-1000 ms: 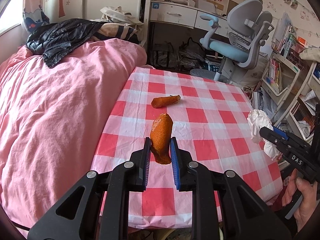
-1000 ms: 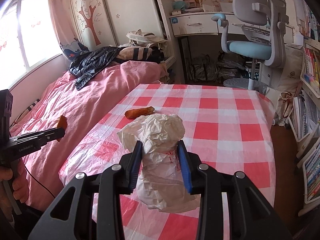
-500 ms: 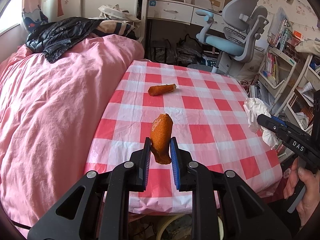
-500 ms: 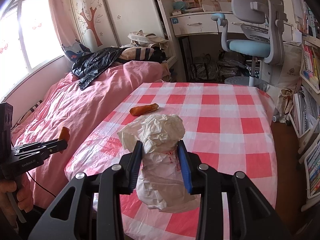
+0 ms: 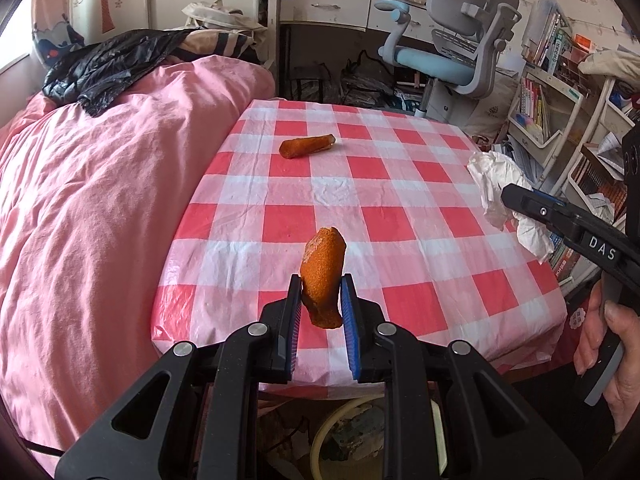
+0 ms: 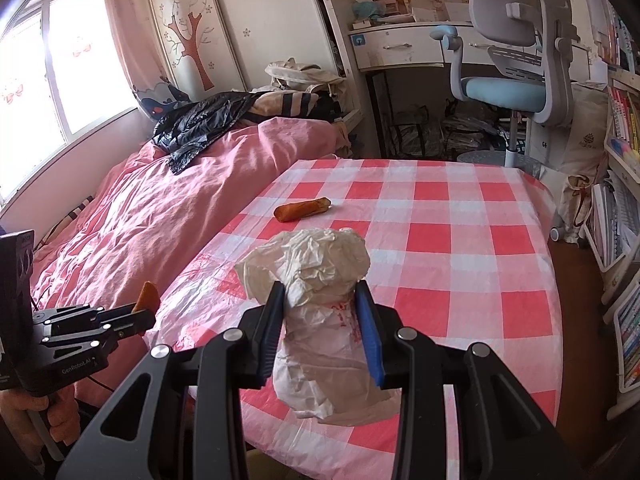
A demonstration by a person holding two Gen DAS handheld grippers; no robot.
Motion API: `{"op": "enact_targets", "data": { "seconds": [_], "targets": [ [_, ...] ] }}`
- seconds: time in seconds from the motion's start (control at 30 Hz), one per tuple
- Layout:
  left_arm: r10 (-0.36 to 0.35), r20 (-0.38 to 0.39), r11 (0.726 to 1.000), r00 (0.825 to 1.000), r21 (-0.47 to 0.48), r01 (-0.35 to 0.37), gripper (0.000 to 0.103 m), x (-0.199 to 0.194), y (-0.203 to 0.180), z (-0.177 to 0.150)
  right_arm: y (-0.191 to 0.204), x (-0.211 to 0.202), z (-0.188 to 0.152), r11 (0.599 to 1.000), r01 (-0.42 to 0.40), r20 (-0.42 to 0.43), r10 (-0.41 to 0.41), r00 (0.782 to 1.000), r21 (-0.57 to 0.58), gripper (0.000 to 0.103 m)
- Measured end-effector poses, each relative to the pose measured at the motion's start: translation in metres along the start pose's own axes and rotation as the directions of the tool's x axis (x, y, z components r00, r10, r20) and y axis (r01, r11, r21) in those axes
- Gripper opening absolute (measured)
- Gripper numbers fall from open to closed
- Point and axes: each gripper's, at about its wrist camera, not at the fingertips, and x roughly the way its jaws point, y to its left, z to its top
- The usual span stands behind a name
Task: Collect trash
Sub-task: 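Carry the orange peel and the wrapper toward the yellow bin with both tools, then open the left tool over the yellow bin to drop the orange peel, then move the right tool holding the white wrapper over the yellow bin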
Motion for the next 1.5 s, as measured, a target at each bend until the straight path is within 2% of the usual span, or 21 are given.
{"op": "enact_targets", "data": {
  "seconds": [0.5,0.73,0.8,0.87,1.07,1.5],
  "targets": [
    [-0.001,-0.081,0.996,0.997,0.083,0.008,0.018,0.004,-0.027,-0.043,-0.009,-0.018,-0.009,0.999,-0.018,0.024,0.017,1.000,0.034,0.036],
    [-0.009,-0.141,0.990,0.990,0.135,0.029,0.019,0.007,-0.042,-0.065,-0.015,-0.027,-0.013,0.998,-0.026,0.035,0.025,0.999,0.054,0.036],
    [-0.010,-0.154,0.988,0.988,0.152,0.034,0.022,0.008,-0.046,-0.069,-0.016,-0.029,-0.014,0.998,-0.028,0.037,0.026,0.999,0.057,0.037],
    [-0.003,-0.161,0.985,0.987,0.168,0.030,0.034,0.008,-0.051,-0.073,-0.018,-0.032,-0.016,0.998,-0.031,0.040,0.029,0.999,0.062,0.037],
    [0.018,-0.154,0.986,0.988,0.167,0.008,0.043,0.009,-0.050,-0.075,-0.020,-0.036,-0.020,0.997,-0.039,0.042,0.036,0.998,0.069,0.037],
    [0.082,-0.040,0.996,0.996,-0.017,-0.083,0.070,-0.003,-0.015,-0.057,-0.017,-0.044,-0.030,0.996,-0.063,0.038,0.061,0.997,0.068,0.037]
  ]
}}
